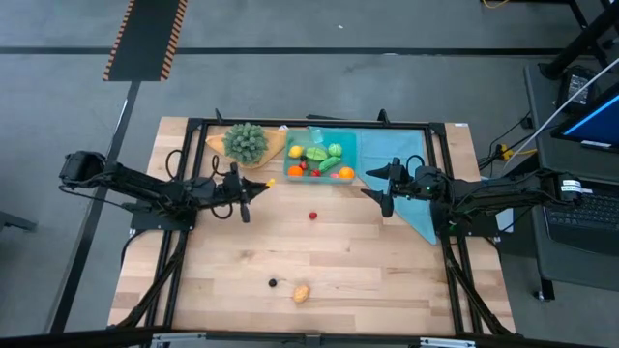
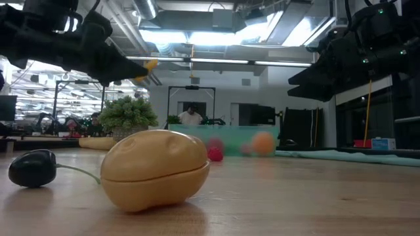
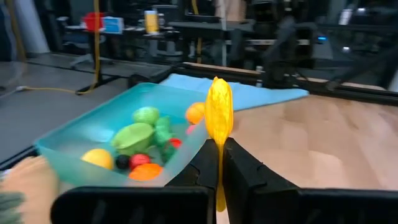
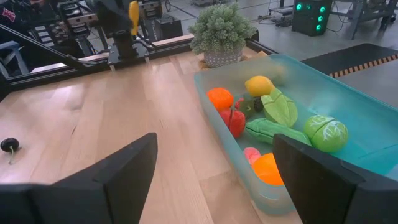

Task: Pick and placing Produce into tupperware
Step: Put the banana pepper into the blue bin

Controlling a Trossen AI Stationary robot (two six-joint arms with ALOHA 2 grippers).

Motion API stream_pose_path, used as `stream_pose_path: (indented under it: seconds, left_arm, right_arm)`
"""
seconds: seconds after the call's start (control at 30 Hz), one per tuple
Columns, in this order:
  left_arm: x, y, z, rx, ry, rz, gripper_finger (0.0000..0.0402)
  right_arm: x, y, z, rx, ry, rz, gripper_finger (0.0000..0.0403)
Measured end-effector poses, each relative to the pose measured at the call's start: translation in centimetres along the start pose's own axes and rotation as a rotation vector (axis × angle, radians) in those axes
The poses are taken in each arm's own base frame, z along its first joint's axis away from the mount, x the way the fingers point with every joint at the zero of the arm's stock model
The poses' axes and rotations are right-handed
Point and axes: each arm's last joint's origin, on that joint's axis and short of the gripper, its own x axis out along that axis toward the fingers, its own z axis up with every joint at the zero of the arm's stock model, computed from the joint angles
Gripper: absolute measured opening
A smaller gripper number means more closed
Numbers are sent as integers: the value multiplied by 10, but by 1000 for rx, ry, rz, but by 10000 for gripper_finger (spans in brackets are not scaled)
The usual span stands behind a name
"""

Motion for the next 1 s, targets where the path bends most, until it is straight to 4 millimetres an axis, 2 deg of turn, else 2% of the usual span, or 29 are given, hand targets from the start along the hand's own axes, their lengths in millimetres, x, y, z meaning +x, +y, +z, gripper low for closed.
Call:
stream_pose_path:
  seconds: [0.23,0.77,1.0]
  left_arm:
    - [3,8,1,-7,-2,50,11]
    - [7,20,6,-27,-41,16,3]
    - [18,26,5,-8,-86,-3,5]
  right_arm:
    - [0,0,0,0,0,0,320]
    - [0,0,0,-2,-2,-12,320]
    - [0,-1,0,-3,-5,-28,320]
